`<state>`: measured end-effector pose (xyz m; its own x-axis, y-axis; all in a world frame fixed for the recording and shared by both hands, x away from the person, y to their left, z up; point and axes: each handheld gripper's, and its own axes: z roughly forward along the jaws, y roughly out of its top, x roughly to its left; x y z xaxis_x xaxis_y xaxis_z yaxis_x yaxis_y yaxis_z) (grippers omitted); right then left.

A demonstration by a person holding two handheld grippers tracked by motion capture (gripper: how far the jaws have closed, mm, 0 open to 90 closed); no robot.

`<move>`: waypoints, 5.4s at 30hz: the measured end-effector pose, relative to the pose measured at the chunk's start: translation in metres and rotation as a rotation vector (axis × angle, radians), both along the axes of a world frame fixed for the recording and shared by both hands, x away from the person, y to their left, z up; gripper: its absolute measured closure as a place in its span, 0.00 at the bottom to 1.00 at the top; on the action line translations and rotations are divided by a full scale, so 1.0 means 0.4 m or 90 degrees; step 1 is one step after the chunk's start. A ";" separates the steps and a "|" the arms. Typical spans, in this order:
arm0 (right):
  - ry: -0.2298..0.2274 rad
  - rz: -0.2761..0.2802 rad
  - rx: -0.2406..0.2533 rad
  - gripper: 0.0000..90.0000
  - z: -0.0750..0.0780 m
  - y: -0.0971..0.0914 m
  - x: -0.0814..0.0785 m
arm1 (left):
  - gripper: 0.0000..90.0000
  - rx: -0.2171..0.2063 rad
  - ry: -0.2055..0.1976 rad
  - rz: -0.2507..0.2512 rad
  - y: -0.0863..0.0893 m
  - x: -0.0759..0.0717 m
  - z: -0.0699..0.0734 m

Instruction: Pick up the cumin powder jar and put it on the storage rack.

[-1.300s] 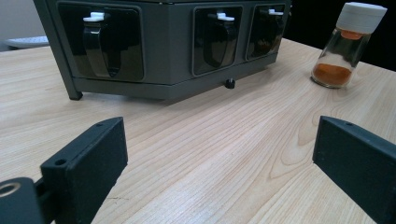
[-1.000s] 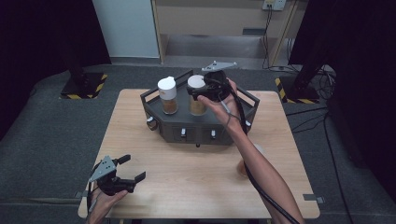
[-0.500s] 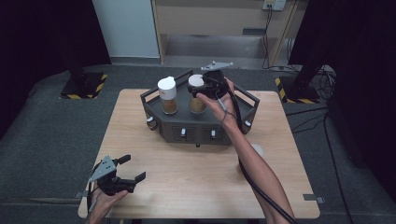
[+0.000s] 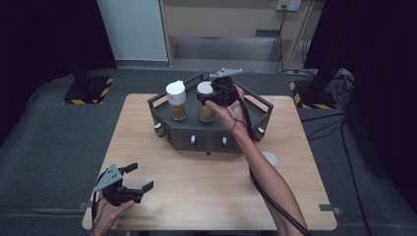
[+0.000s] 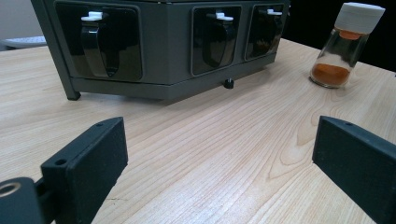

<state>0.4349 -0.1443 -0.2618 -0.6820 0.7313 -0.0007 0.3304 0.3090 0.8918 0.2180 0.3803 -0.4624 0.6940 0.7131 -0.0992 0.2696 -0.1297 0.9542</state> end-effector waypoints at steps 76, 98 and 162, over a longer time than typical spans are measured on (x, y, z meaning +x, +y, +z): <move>-0.111 0.021 0.077 0.03 -0.005 -0.357 -0.328 | 0.02 0.011 0.003 0.003 -0.005 -0.002 0.006; -0.121 -0.011 0.095 0.02 -0.153 -0.466 -0.516 | 0.02 0.009 0.002 0.006 -0.005 -0.004 0.006; -0.041 -0.028 0.085 0.02 -0.402 -0.558 -0.627 | 0.03 0.023 -0.013 -0.015 -0.011 -0.004 0.011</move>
